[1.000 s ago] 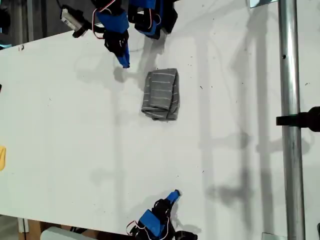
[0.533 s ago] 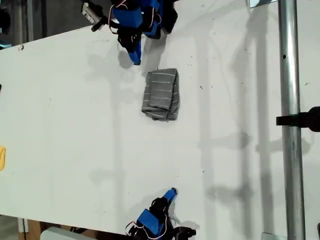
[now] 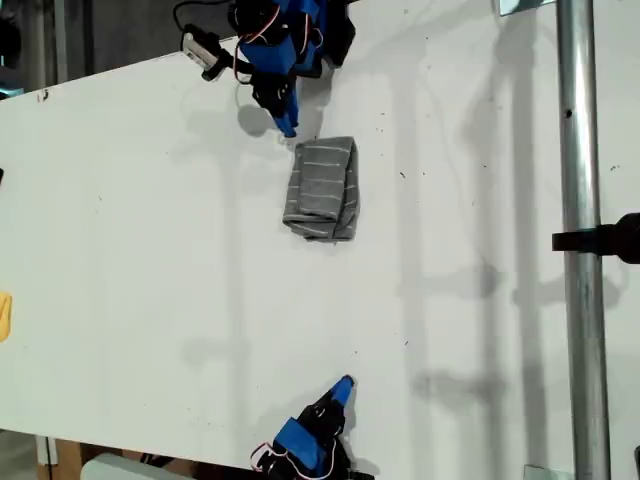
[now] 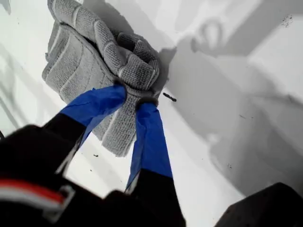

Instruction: Grasp corners of a towel and fold twice.

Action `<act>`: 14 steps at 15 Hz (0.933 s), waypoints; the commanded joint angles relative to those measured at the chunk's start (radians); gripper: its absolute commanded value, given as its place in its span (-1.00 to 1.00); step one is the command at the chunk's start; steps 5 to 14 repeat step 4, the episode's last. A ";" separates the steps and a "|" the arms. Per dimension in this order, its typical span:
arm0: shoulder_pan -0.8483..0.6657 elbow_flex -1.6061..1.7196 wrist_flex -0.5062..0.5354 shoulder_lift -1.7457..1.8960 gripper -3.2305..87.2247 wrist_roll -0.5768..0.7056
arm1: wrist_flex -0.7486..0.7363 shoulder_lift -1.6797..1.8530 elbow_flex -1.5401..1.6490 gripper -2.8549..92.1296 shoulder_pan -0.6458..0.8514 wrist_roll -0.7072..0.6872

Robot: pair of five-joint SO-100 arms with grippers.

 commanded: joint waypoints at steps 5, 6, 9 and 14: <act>-0.012 0.006 0.002 0.006 -0.89 0.008 | 0.006 0.002 -0.009 -0.73 0.014 -0.015; -0.012 0.006 0.002 0.006 -0.89 0.008 | 0.006 0.002 -0.009 -0.73 0.014 -0.015; -0.012 0.006 0.002 0.006 -0.89 0.008 | 0.006 0.002 -0.009 -0.73 0.014 -0.015; -0.012 0.006 0.002 0.006 -0.89 0.008 | 0.006 0.002 -0.009 -0.73 0.014 -0.015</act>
